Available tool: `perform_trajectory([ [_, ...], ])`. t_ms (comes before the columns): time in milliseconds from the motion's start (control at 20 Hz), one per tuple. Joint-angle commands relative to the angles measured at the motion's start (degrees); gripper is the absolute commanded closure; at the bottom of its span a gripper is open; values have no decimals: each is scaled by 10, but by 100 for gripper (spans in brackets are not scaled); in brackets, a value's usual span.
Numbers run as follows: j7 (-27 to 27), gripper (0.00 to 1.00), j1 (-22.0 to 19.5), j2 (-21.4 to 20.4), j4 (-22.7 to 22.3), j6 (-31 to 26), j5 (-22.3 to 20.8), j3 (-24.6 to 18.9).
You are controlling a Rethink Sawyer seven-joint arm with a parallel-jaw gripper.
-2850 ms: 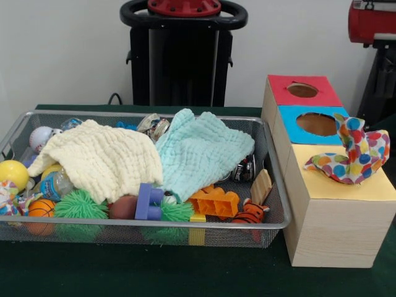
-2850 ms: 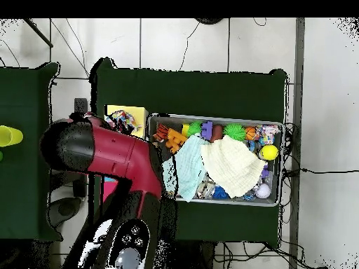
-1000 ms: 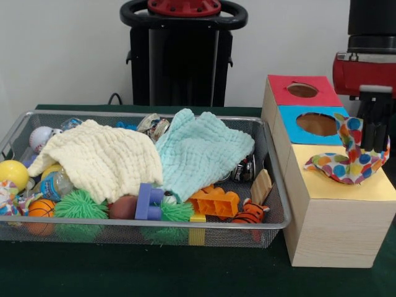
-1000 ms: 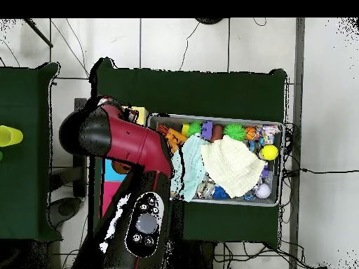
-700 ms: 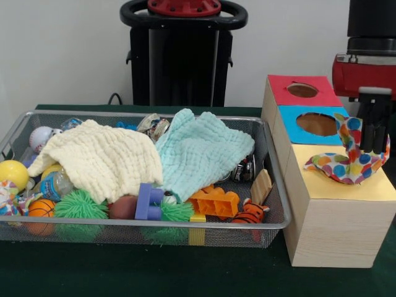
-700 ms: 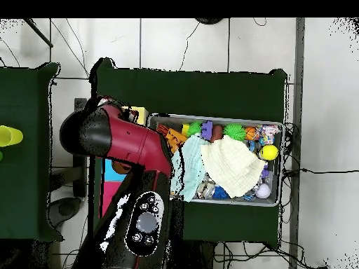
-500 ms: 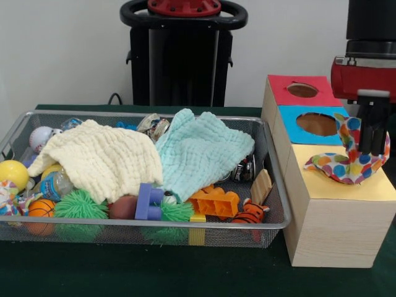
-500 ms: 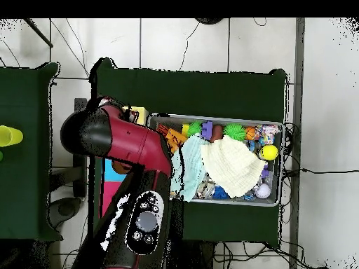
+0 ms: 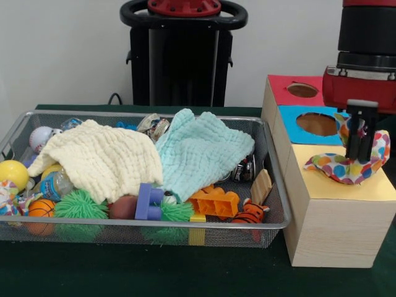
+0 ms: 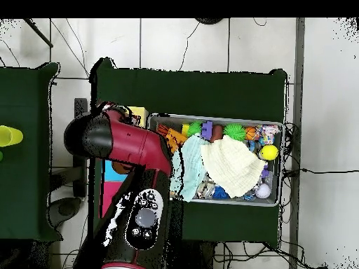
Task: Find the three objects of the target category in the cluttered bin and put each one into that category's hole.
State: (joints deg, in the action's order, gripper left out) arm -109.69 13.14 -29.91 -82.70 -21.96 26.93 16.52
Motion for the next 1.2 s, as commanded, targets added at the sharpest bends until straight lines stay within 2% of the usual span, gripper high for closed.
perform_trajectory([
  [50, -62, 100, -19, 24, -55, -5, -33, -50],
  [450, -71, 100, -13, 17, -68, -16, -41, -54],
  [700, -70, 100, -10, 21, -50, -45, -47, -51],
  [1200, -53, 100, -18, 41, -43, -57, -56, -66],
])
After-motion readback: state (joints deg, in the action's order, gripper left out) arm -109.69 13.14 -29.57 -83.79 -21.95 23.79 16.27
